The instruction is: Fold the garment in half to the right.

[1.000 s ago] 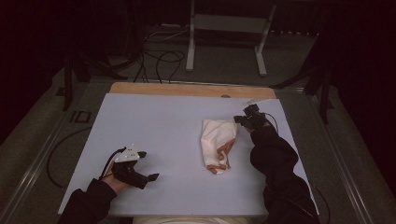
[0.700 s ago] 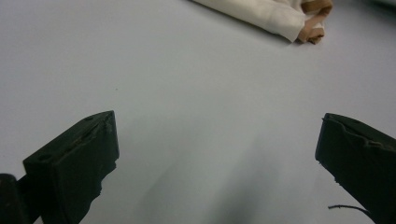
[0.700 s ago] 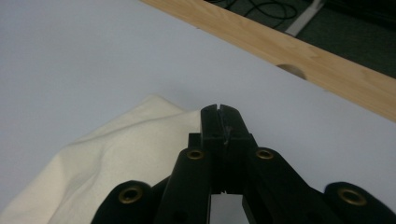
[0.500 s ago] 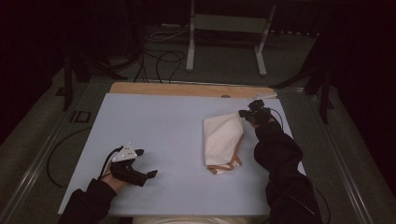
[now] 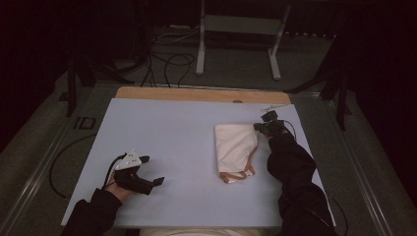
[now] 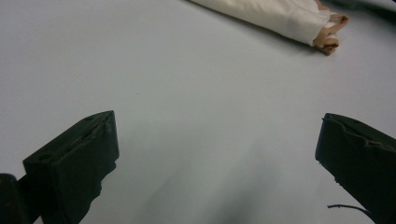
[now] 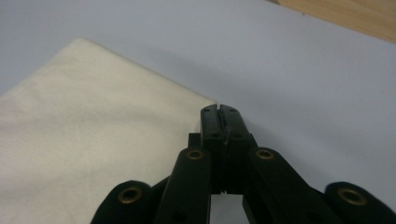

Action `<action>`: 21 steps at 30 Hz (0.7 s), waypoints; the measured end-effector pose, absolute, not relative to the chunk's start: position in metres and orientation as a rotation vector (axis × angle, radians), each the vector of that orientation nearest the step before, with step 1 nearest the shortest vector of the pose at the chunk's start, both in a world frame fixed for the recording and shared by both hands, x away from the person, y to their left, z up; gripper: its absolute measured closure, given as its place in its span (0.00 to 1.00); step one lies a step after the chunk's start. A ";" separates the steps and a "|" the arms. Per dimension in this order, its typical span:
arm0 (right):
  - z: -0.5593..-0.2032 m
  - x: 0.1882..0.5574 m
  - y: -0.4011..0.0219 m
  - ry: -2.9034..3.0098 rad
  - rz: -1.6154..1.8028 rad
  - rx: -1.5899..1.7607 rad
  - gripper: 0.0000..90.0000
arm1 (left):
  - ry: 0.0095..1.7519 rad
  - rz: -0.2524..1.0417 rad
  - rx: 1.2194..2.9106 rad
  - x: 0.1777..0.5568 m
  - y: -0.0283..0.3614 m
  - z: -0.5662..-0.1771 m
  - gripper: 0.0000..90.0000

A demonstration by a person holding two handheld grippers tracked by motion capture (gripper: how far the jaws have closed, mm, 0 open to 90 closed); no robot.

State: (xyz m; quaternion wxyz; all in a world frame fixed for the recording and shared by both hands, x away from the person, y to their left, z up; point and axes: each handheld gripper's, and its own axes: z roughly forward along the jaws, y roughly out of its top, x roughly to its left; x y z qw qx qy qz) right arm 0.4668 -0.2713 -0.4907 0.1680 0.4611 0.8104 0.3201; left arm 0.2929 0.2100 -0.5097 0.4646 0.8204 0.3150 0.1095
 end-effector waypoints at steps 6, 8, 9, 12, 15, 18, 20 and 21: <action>-0.499 0.469 -0.273 2.311 0.893 1.328 1.00 | 0.771 0.287 2.013 0.292 0.210 -0.509 0.00; -0.502 0.469 -0.274 2.314 0.880 1.332 1.00 | 0.772 0.290 2.017 0.292 0.210 -0.509 0.00; -0.504 0.469 -0.274 2.317 0.869 1.336 1.00 | 0.770 0.294 2.018 0.292 0.209 -0.509 0.00; -0.507 0.470 -0.274 2.320 0.861 1.343 1.00 | 0.768 0.295 2.015 0.292 0.209 -0.509 0.00; -0.511 0.471 -0.274 2.324 0.850 1.344 1.00 | 0.769 0.306 2.009 0.292 0.210 -0.508 0.00; -0.514 0.471 -0.274 2.323 0.844 1.346 1.00 | 0.768 0.305 2.006 0.292 0.211 -0.508 0.00; -0.515 0.471 -0.275 2.326 0.847 1.351 1.00 | 0.771 0.309 2.006 0.292 0.211 -0.508 0.00; -0.516 0.471 -0.275 2.322 0.852 1.353 1.00 | 0.773 0.308 2.006 0.292 0.211 -0.509 0.00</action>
